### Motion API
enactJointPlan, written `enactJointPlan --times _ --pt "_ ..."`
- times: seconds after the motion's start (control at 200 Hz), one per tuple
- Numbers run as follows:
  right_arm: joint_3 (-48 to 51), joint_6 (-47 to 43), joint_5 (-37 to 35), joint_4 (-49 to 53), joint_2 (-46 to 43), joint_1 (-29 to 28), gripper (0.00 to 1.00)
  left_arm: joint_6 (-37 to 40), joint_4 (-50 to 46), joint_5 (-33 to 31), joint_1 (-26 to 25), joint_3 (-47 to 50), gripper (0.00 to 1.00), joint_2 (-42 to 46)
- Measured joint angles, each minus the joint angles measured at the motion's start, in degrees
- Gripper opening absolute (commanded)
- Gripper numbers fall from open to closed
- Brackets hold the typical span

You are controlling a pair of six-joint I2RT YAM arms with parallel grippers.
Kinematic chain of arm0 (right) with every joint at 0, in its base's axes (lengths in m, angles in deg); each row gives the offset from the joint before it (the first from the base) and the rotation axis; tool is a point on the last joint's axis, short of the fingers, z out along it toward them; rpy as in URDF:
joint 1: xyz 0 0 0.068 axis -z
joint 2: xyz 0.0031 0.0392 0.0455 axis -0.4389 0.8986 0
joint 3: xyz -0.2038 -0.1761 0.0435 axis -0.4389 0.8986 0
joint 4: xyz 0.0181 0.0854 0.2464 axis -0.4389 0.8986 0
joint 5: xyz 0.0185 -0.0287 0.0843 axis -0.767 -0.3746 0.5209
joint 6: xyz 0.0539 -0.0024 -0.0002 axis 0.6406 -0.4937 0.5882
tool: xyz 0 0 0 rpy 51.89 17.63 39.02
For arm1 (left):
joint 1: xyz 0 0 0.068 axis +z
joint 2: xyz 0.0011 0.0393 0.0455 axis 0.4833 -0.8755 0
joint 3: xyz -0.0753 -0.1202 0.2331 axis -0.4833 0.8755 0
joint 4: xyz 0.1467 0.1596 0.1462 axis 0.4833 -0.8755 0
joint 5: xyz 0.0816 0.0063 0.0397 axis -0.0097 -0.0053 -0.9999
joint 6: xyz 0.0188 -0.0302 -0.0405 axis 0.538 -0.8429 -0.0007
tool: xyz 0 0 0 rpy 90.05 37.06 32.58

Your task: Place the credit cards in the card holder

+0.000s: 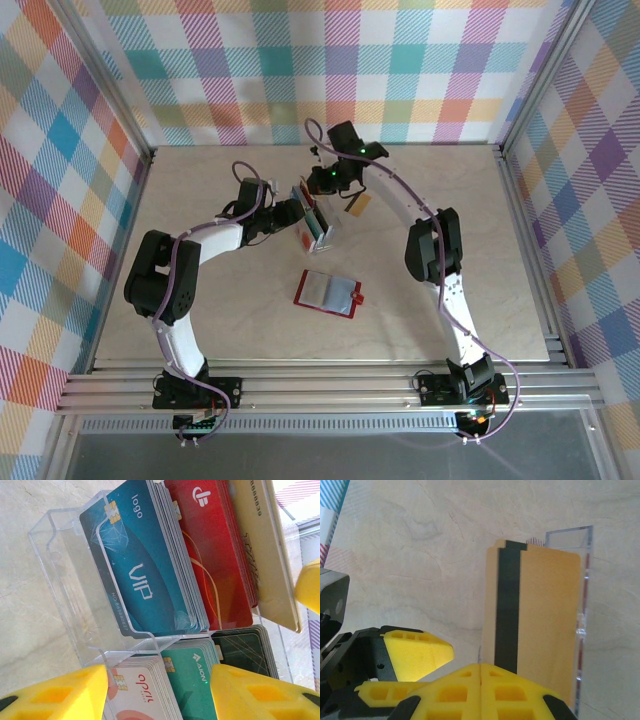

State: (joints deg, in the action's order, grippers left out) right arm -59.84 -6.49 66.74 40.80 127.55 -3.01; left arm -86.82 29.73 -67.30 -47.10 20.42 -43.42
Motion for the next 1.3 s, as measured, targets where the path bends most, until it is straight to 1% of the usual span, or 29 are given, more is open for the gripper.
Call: enactJointPlan --times 0.35,0.39,0.41,0.46,0.52,0.615,0.735,0.87,0.99,1.09,1.195,1.305 --pt "0.5 0.6 -0.6 -0.2 -0.7 0.9 0.0 0.0 -0.2 0.0 0.0 -0.4 0.57 0.0" --pt "0.5 0.6 -0.6 -0.2 -0.7 0.9 0.12 0.0 -0.2 0.0 0.0 -0.4 0.57 0.0" --pt "0.5 0.6 -0.6 -0.1 -0.7 0.9 0.19 -0.1 -0.2 0.0 0.1 -0.4 0.57 0.0" --pt "0.5 1.0 -0.6 0.1 -0.7 1.0 0.27 -0.2 -0.2 0.0 0.2 -0.4 0.57 0.0" --pt "-0.2 0.9 -0.5 0.8 -0.7 1.0 0.33 -0.5 -0.2 0.6 0.4 -0.5 0.57 0.0" --pt "-3.1 0.7 -0.1 2.2 -0.1 1.0 0.38 -1.5 -0.3 1.4 1.2 -0.9 0.54 0.0" --pt "-6.5 0.7 0.4 2.8 1.1 1.0 0.39 -2.9 -1.4 2.6 2.4 -3.8 0.44 -0.8" --pt "-7.0 0.7 0.7 3.3 2.3 1.0 0.37 -4.4 -1.8 4.0 2.8 -9.0 0.29 -3.7" --pt "-7.0 0.5 0.7 4.0 3.6 1.0 0.34 -5.7 -3.0 5.1 2.8 -13.4 0.2 -7.1" --pt "-7.0 0.3 0.8 4.6 4.3 1.0 0.32 -6.3 -4.1 6.0 2.8 -16.5 0.16 -10.2" --pt "-7.0 0.3 1.2 4.6 4.4 1.0 0.33 -6.4 -4.9 7.2 2.8 -19.5 0.15 -13.3" --pt "-7.0 0.3 1.6 4.6 4.4 1.0 0.34 -6.4 -5.0 8.6 2.9 -21.4 0.16 -14.4"
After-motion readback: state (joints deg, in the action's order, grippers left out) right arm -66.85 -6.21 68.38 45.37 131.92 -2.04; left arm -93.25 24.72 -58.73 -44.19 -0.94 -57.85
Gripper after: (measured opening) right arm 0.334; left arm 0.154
